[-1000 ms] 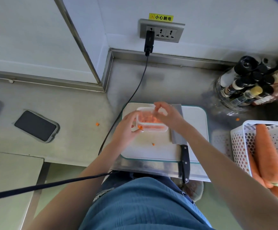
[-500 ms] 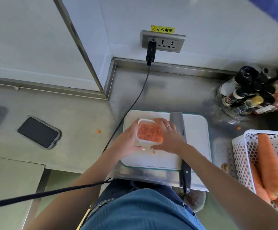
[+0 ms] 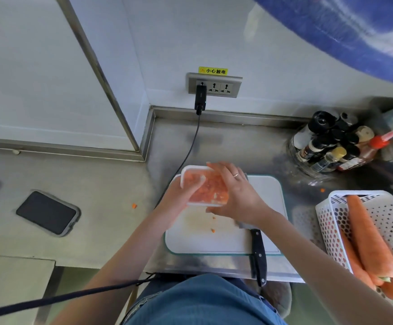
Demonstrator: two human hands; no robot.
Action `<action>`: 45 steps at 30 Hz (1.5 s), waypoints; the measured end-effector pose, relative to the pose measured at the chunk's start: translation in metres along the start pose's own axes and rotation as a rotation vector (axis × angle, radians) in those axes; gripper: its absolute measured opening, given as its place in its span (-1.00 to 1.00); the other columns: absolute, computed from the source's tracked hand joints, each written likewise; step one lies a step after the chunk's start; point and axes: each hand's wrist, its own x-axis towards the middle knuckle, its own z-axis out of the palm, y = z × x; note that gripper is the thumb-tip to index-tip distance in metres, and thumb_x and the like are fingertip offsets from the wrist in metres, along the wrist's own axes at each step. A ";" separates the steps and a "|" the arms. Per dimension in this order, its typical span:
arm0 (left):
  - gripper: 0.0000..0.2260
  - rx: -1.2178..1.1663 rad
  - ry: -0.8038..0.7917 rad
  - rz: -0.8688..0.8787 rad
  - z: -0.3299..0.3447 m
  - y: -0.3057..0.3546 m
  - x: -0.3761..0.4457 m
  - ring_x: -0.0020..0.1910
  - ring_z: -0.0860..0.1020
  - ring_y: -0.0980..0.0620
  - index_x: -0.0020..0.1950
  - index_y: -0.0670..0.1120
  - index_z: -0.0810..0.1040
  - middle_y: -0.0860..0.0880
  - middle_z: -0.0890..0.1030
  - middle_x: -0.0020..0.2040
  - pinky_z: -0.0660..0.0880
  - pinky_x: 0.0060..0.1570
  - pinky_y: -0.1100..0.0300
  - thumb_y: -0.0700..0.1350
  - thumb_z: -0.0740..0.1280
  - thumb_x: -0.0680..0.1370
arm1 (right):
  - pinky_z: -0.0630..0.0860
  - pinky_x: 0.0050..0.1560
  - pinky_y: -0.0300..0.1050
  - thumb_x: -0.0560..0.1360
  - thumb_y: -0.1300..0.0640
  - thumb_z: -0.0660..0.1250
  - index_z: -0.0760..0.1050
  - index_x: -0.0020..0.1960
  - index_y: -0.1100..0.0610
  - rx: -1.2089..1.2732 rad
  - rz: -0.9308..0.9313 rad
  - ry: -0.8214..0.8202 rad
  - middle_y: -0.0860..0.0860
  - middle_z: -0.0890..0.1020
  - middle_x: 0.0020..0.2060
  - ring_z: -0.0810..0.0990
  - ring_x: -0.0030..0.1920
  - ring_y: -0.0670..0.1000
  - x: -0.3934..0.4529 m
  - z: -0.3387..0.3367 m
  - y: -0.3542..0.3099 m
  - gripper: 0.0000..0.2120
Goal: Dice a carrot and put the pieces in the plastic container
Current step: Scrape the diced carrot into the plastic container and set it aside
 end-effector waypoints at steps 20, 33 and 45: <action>-0.68 0.018 0.086 -0.220 -0.002 0.025 -0.021 -0.15 0.67 -0.10 -0.01 -0.15 0.61 -0.14 0.69 -0.09 0.60 -0.23 0.05 0.04 0.49 0.38 | 0.47 -0.12 -0.46 0.15 0.05 0.66 0.30 0.25 0.02 0.518 0.308 0.203 -0.21 0.57 -0.01 0.56 -0.02 -0.34 -0.035 0.017 -0.035 -0.21; -0.47 0.379 0.061 0.600 0.009 0.050 -0.055 -0.15 0.58 0.17 -0.01 0.12 0.48 0.18 0.59 -0.11 0.55 -0.14 0.18 0.10 0.57 0.10 | 0.57 0.05 -0.12 0.18 -0.57 0.27 0.23 0.35 -0.08 0.888 0.256 0.164 -0.11 0.59 -0.02 0.62 0.03 -0.10 -0.026 -0.029 -0.051 -0.10; -0.32 0.141 0.118 0.753 0.052 0.082 -0.071 -0.18 0.64 -0.11 0.04 0.15 0.38 -0.04 0.62 -0.14 0.59 -0.22 -0.16 -0.01 0.64 0.03 | 0.38 -0.25 -0.29 0.51 -0.09 0.19 0.36 -0.19 0.11 0.900 0.062 0.869 -0.20 0.42 -0.38 0.41 -0.33 -0.18 -0.010 -0.056 -0.107 -0.73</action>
